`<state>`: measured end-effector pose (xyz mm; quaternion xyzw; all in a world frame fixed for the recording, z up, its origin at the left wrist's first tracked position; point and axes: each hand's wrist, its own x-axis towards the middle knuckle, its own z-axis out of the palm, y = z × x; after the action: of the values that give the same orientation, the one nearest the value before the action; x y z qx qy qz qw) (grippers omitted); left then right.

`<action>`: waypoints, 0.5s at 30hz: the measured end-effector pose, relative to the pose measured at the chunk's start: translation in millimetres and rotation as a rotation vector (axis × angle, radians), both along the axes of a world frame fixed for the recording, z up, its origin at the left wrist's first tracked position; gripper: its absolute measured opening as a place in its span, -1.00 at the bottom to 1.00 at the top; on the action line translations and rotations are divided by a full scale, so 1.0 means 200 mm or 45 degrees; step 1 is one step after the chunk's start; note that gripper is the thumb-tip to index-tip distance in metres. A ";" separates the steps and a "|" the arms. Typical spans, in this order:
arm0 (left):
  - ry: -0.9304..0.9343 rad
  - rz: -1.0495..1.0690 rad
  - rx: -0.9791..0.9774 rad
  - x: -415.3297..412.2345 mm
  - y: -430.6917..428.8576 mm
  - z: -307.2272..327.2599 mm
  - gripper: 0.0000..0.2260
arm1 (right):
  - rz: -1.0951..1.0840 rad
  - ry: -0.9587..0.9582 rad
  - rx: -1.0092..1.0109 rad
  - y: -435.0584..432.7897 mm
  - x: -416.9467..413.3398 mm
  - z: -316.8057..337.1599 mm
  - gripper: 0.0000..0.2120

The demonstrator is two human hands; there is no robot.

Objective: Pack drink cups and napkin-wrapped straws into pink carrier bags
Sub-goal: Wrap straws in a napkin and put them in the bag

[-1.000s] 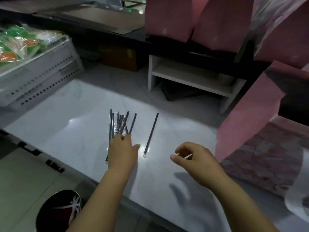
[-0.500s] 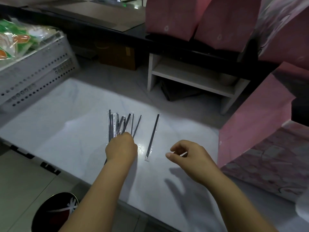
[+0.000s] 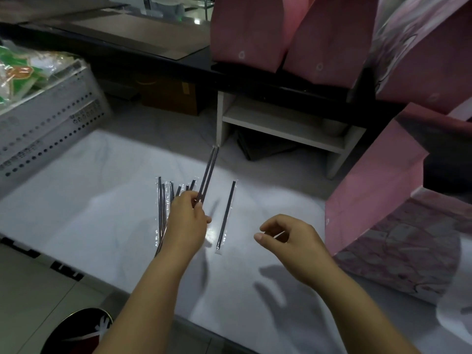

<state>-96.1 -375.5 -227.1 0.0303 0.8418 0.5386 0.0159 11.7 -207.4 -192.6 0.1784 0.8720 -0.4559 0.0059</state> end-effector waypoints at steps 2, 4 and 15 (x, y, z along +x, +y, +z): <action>0.017 -0.012 0.094 0.03 0.02 0.02 -0.86 | 0.008 0.095 0.008 0.00 0.03 0.02 -0.93; 0.004 -0.033 0.208 0.07 0.04 0.05 -0.87 | 0.033 0.165 0.003 0.01 0.07 0.04 -0.96; 0.123 -0.225 0.581 0.54 0.22 0.30 -0.80 | 0.173 0.370 0.023 0.12 0.53 0.22 -0.95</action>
<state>12.4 -332.2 -166.6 0.1325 0.6922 0.7092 0.0154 118.2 -183.4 -148.5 0.0512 0.8778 -0.4675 -0.0913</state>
